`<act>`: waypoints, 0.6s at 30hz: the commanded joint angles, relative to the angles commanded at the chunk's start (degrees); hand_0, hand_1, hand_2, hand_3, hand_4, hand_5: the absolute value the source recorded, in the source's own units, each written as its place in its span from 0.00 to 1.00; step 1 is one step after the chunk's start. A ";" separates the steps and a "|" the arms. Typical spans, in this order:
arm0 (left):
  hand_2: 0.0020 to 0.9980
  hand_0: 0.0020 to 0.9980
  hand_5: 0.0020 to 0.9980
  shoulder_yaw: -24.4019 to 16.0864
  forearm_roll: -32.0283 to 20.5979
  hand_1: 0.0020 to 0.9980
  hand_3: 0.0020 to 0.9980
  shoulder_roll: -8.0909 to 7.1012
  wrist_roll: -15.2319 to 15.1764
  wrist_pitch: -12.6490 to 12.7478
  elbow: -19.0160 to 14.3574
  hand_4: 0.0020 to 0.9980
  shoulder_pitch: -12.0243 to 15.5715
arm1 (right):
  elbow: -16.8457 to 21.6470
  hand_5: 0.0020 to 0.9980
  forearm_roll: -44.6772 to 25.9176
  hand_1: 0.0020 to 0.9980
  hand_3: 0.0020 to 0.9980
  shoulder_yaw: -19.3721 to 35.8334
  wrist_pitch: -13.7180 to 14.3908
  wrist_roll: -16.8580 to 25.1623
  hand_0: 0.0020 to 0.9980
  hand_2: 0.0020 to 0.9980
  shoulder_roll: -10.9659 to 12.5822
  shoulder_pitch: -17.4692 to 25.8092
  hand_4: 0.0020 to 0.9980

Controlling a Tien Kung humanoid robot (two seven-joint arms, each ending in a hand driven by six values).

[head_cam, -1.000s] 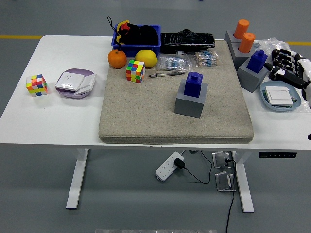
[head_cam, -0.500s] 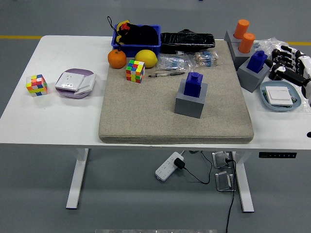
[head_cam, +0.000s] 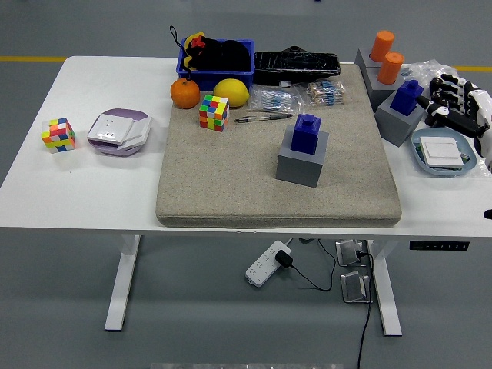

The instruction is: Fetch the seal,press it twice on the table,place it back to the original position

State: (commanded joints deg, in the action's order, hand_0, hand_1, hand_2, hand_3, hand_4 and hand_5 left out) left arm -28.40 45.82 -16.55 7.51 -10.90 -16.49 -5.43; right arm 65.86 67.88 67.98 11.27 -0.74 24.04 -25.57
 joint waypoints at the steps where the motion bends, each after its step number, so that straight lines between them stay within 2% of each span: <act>1: 0.76 0.83 0.32 -0.02 -0.03 0.79 0.81 -0.01 0.01 0.01 0.03 0.74 0.01 | 0.02 0.48 0.02 0.87 0.90 0.05 0.02 0.01 0.92 0.86 -0.02 -0.01 1.00; 18: 0.76 0.83 0.32 0.21 0.02 0.79 0.81 0.27 0.04 0.14 0.17 0.74 0.16 | 0.65 0.47 0.20 0.87 0.90 1.15 0.17 0.16 0.91 0.86 -0.12 0.13 1.00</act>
State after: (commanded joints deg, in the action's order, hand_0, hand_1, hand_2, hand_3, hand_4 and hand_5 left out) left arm -28.19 45.84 -16.28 7.55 -10.76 -16.32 -5.27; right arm 66.51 68.08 69.12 11.44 -0.58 23.92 -25.44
